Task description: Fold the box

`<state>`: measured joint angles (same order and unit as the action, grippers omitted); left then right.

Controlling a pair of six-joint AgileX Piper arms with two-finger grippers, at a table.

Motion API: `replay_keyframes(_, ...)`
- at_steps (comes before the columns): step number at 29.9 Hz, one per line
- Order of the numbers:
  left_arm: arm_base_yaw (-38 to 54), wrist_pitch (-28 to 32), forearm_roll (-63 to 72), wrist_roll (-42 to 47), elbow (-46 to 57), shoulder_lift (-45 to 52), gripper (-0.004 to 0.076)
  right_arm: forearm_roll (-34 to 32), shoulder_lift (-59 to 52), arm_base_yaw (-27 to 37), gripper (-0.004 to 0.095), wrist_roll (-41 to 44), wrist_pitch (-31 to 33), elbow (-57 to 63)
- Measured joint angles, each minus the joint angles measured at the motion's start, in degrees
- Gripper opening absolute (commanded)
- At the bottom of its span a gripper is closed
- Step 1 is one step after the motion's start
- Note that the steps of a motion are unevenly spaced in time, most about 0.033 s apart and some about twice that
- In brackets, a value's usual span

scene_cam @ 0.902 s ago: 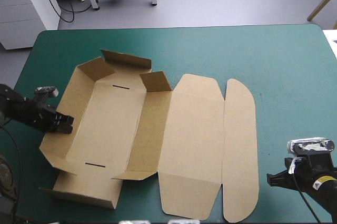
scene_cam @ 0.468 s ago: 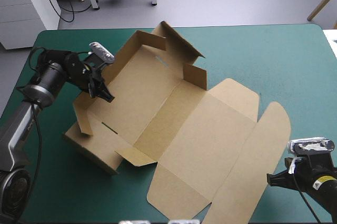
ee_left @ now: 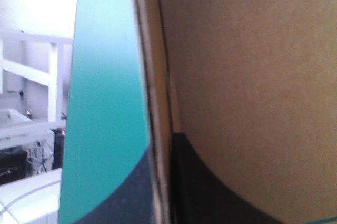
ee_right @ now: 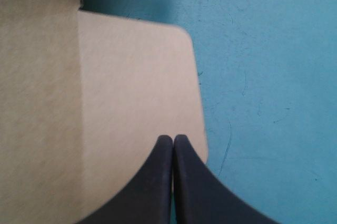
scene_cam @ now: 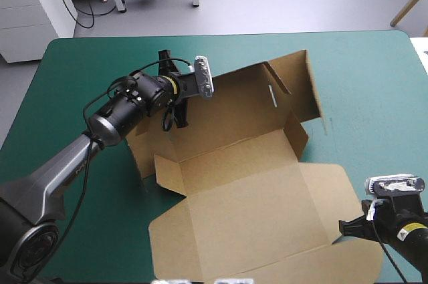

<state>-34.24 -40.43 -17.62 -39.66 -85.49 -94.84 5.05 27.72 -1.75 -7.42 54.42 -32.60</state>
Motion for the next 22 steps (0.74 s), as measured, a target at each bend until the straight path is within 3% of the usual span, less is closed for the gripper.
replay_keyframes(5,-4.5,4.5,-4.9,-0.5,0.0,-0.6,-0.0010,0.0,0.0,0.0,-0.0019,0.0,0.0,0.0)
replay_keyframes(12,-10.4,5.8,-12.4,1.3,0.0,-0.6,-0.0010,0.0,0.0,0.0,-0.0019,0.0,0.0,0.0)
replay_keyframes(22,-18.2,3.2,-44.4,28.9,2.0,-0.6,-0.0010,0.0,0.0,0.0,-0.0019,0.0,0.0,0.0)
